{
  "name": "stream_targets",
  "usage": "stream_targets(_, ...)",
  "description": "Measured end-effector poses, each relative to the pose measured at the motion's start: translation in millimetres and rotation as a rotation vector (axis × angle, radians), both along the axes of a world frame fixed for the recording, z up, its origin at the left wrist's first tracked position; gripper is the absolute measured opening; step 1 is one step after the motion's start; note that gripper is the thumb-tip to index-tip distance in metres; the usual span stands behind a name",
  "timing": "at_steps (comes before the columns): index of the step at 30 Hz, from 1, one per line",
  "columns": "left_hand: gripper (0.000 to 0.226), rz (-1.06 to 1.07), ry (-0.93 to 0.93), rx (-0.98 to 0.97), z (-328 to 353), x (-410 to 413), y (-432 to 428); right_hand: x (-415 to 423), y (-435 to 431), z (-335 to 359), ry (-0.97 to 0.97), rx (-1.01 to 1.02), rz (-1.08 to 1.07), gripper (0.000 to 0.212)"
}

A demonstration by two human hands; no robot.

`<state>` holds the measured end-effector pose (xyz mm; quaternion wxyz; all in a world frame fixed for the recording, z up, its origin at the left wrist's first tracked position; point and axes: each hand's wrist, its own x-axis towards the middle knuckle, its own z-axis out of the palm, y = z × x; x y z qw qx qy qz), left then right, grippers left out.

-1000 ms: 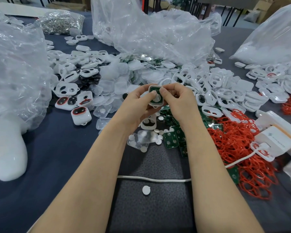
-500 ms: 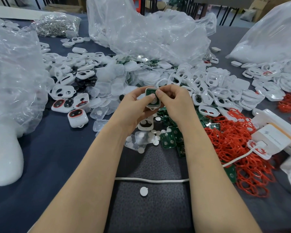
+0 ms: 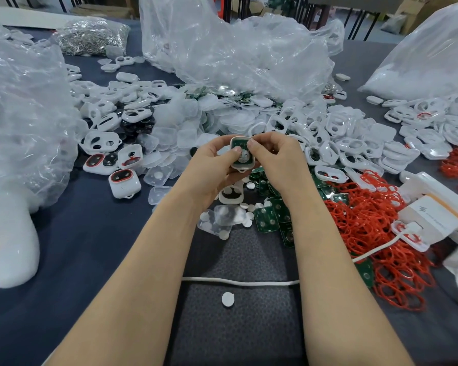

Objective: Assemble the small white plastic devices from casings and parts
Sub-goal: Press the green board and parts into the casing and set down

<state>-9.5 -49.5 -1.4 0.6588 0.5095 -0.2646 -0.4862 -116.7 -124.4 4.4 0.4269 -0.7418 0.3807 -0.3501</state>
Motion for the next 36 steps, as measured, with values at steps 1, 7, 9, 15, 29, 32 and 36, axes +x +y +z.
stream_targets(1,0.02,0.005,-0.004,0.002,-0.1,-0.3,-0.2,0.0,0.1,0.2,0.0,-0.001,0.002,0.006)
stream_targets(7,0.016,0.003,-0.01,-0.011,-0.3,-1.6,-0.8,0.2,0.4,0.9,-0.007,-0.003,0.008,0.004)
stream_targets(9,0.017,0.007,-0.029,-0.018,-0.3,-1.4,-0.4,0.1,0.7,1.4,-0.013,0.004,0.013,0.004)
stream_targets(15,0.019,0.049,-0.134,-0.042,-1.6,-1.7,-0.6,3.4,4.5,2.0,-0.062,0.003,0.021,0.003)
stream_targets(29,0.02,0.024,-0.077,-0.062,-1.9,-1.8,-1.7,3.5,5.2,2.0,-0.141,0.098,0.012,0.011)
stream_targets(32,0.02,0.019,-0.095,-0.06,-2.6,-1.5,-1.9,4.4,5.3,1.5,-0.18,0.158,-0.001,0.011)
stream_targets(36,0.02,0.016,-0.112,-0.061,-3.0,-1.5,-2.1,5.1,5.0,0.7,-0.193,0.173,-0.014,0.008)
